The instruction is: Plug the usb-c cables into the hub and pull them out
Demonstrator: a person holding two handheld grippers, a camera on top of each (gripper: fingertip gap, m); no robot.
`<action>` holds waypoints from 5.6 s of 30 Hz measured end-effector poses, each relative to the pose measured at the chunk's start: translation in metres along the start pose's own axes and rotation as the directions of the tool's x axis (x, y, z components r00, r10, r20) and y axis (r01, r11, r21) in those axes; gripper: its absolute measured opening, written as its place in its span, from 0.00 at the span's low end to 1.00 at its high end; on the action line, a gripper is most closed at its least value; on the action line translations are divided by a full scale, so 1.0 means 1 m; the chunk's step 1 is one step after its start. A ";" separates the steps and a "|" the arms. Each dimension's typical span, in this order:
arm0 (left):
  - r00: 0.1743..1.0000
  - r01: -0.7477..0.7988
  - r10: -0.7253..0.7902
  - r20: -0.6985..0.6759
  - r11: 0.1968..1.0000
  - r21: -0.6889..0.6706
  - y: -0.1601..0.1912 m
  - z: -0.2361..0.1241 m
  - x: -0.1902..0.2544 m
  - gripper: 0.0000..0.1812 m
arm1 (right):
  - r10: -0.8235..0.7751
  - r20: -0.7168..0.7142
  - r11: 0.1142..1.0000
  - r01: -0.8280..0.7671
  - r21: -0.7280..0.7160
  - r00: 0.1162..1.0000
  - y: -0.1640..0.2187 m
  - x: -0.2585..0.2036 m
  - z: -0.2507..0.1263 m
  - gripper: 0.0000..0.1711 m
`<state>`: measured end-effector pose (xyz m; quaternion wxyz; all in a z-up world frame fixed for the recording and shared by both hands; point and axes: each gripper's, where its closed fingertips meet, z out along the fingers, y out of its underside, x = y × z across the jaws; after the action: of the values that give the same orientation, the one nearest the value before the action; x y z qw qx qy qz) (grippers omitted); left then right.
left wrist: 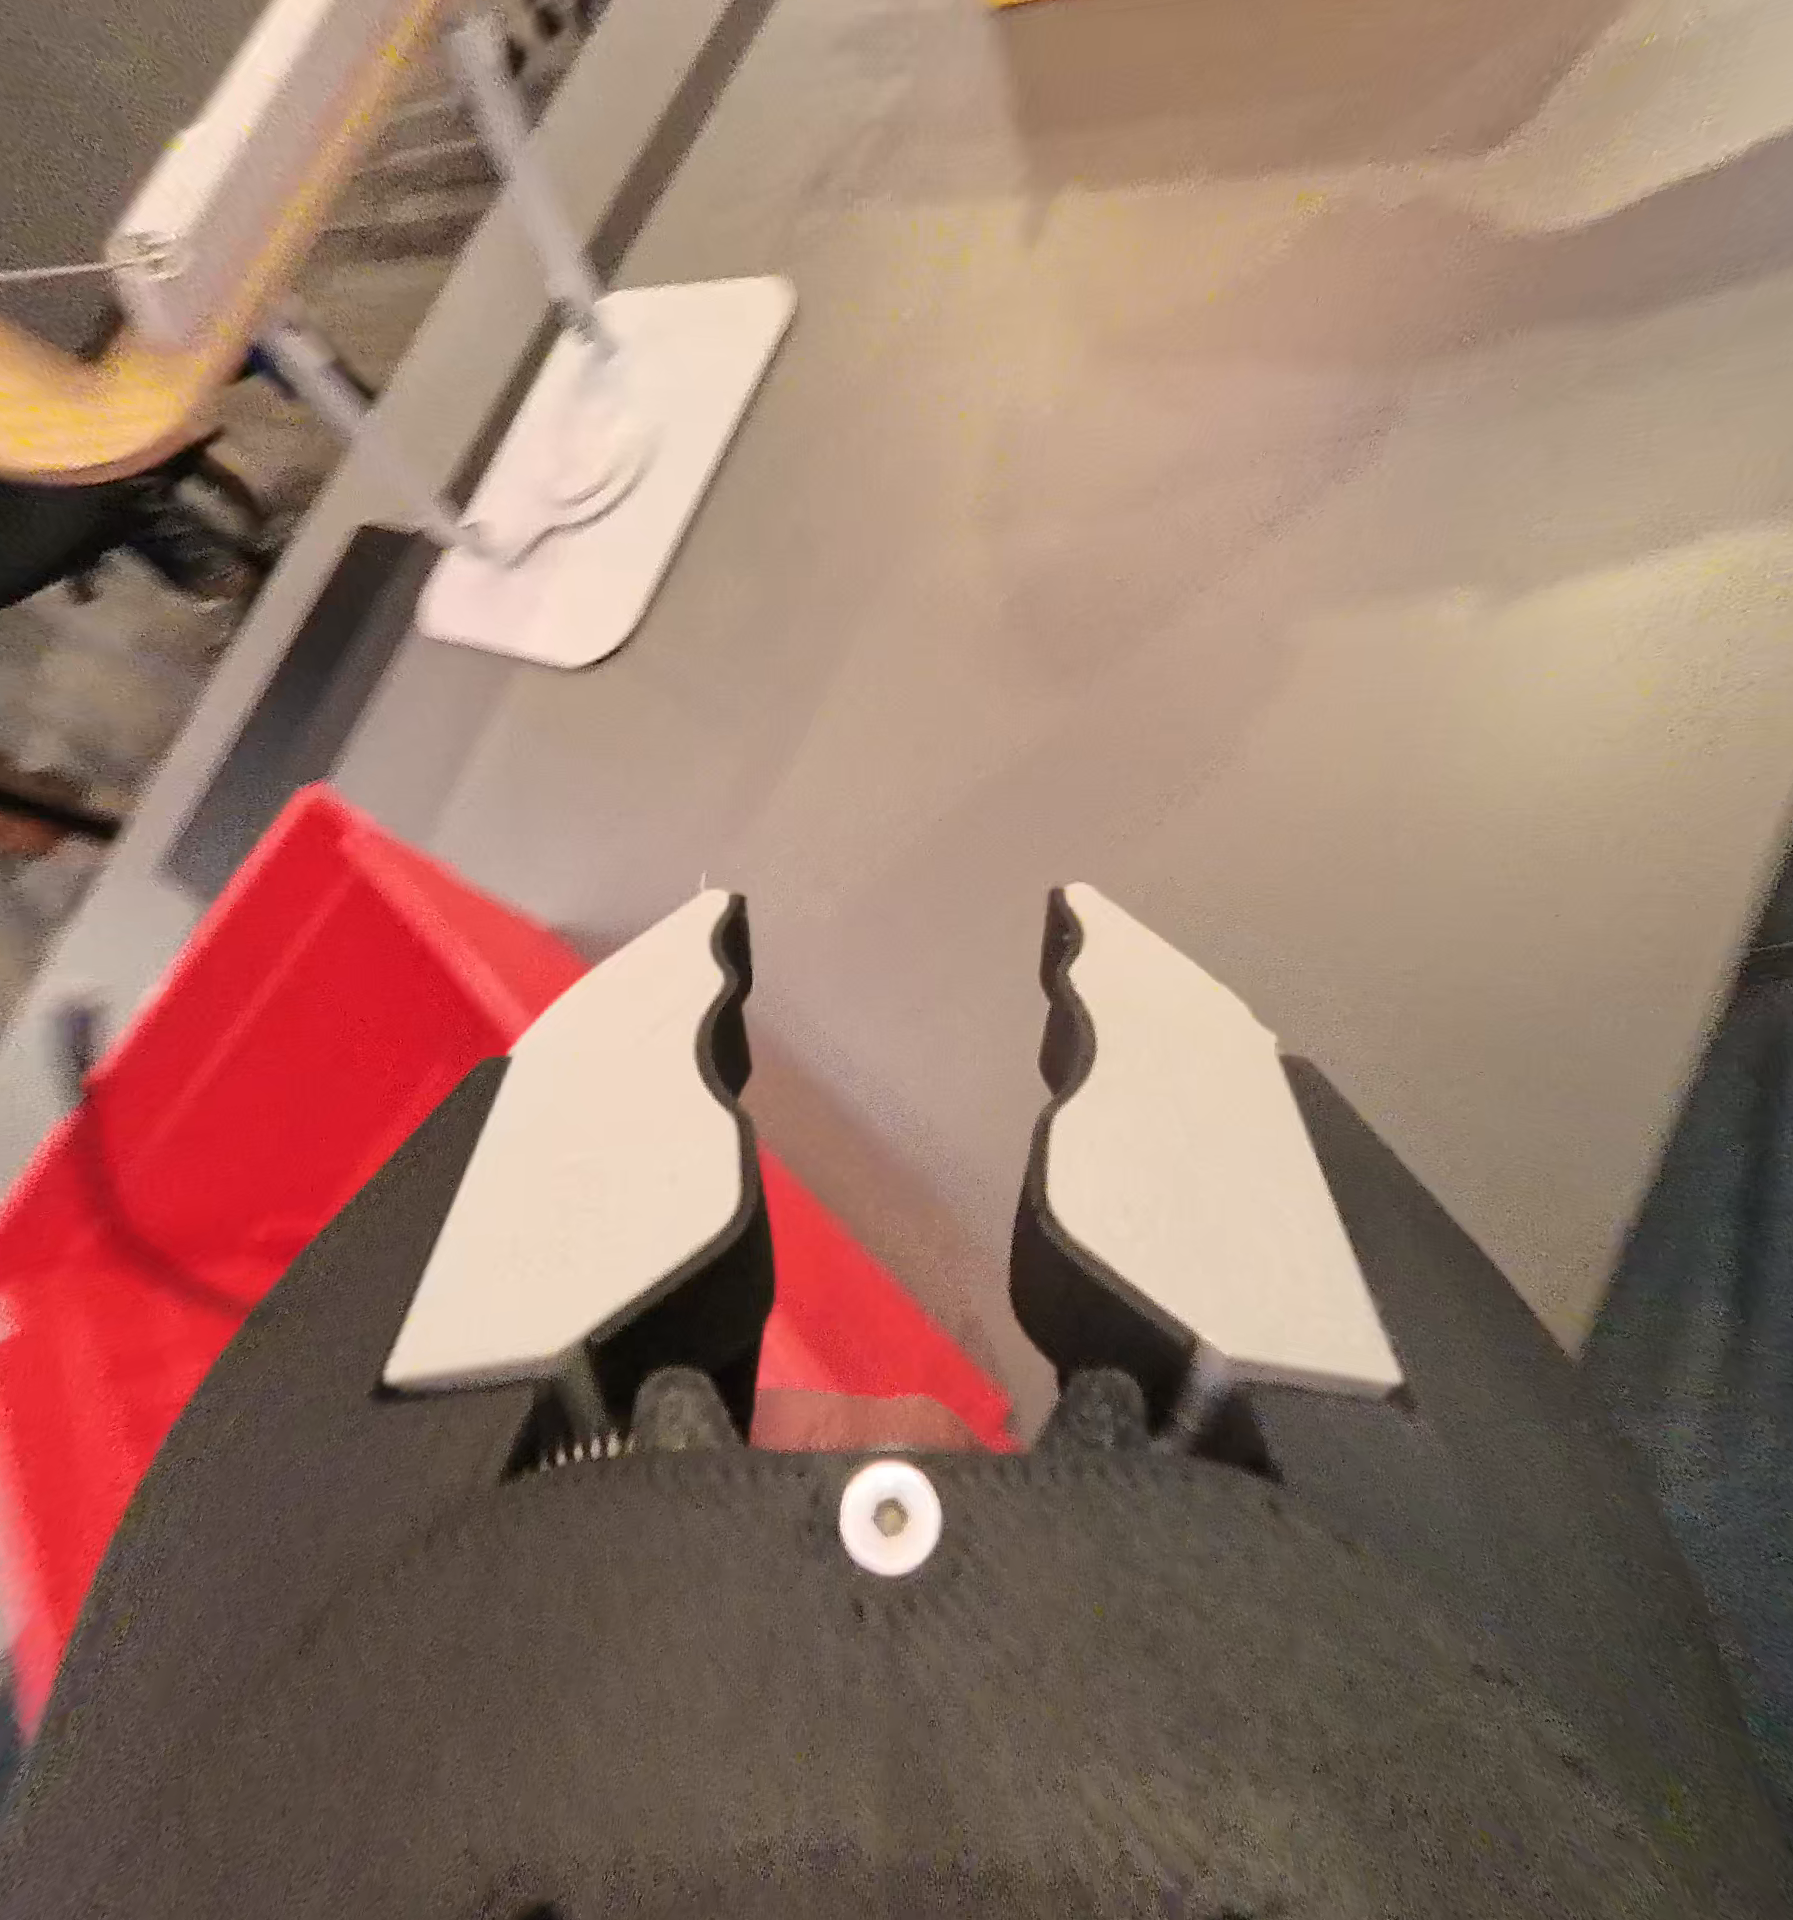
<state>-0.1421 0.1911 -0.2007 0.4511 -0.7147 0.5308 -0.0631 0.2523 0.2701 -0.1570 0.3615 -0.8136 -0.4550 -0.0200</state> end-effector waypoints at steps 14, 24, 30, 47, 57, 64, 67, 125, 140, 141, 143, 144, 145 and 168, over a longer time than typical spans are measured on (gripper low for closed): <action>0.924 -0.143 0.264 0.275 0.909 -0.390 0.086 0.036 -0.235 0.23 | -0.097 0.149 0.974 0.063 0.219 0.984 -0.051 -0.136 0.025 0.15; 0.939 -0.120 0.240 0.245 0.898 -0.423 0.112 0.077 -0.262 0.09 | -0.108 0.183 0.967 0.061 0.246 0.977 -0.050 -0.156 0.032 0.14; 0.958 0.000 0.087 0.273 0.953 -0.303 0.091 0.056 -0.258 0.03 | -0.089 0.202 0.963 0.032 0.268 0.975 -0.052 -0.154 0.036 0.13; 0.896 -0.152 0.081 0.437 0.980 0.129 -0.106 -0.060 -0.232 0.03 | -0.088 0.283 0.889 -0.053 0.456 0.955 -0.110 -0.171 0.016 0.20; 0.977 -0.173 0.107 0.183 0.901 0.398 -0.200 -0.016 -0.100 0.03 | -0.048 0.371 0.824 -0.173 0.539 0.927 -0.162 -0.173 0.017 0.30; 0.997 -0.060 0.078 -0.010 0.834 0.548 -0.239 0.004 -0.048 0.03 | 0.012 0.389 0.814 -0.235 0.531 0.921 -0.158 -0.162 0.039 0.40; 0.992 0.015 0.063 -0.107 0.796 0.606 -0.254 0.006 -0.032 0.03 | 0.036 0.469 0.818 -0.296 0.494 0.882 -0.147 -0.165 0.051 0.38; 0.928 0.371 -0.263 0.263 0.681 -0.632 0.211 -0.071 -0.109 0.13 | 0.069 0.511 0.982 -0.148 0.116 0.857 -0.058 -0.186 0.145 0.35; 0.945 0.305 -0.300 0.131 0.952 -0.017 0.026 -0.067 -0.086 0.12 | -0.050 0.576 0.767 -0.337 0.545 0.816 -0.190 -0.215 0.038 0.32; 0.956 0.272 -0.271 0.111 0.962 0.002 0.010 -0.059 -0.076 0.12 | -0.038 0.614 0.738 -0.392 0.549 0.788 -0.201 -0.220 0.032 0.32; 0.975 0.204 -0.209 0.070 0.976 0.073 -0.024 -0.042 -0.054 0.13 | -0.020 0.676 0.694 -0.477 0.540 0.737 -0.219 -0.228 0.027 0.35; 0.983 0.178 -0.183 0.033 0.978 0.111 -0.039 -0.033 -0.041 0.13 | -0.008 0.701 0.677 -0.512 0.528 0.713 -0.225 -0.230 0.026 0.36; 0.987 0.155 -0.159 0.015 0.979 0.130 -0.051 -0.025 -0.030 0.12 | 0.006 0.727 0.657 -0.551 0.515 0.687 -0.230 -0.231 0.026 0.36; 0.909 -0.269 0.197 0.368 0.950 0.157 -0.119 0.025 0.008 0.16 | 0.215 0.841 0.399 -0.831 0.388 0.496 -0.201 -0.182 0.029 0.07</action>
<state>-0.0409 0.2024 -0.1338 0.6130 -0.5955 0.5152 0.0644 -0.0145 0.2207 -0.1292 0.4595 -0.6248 -0.2002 0.5986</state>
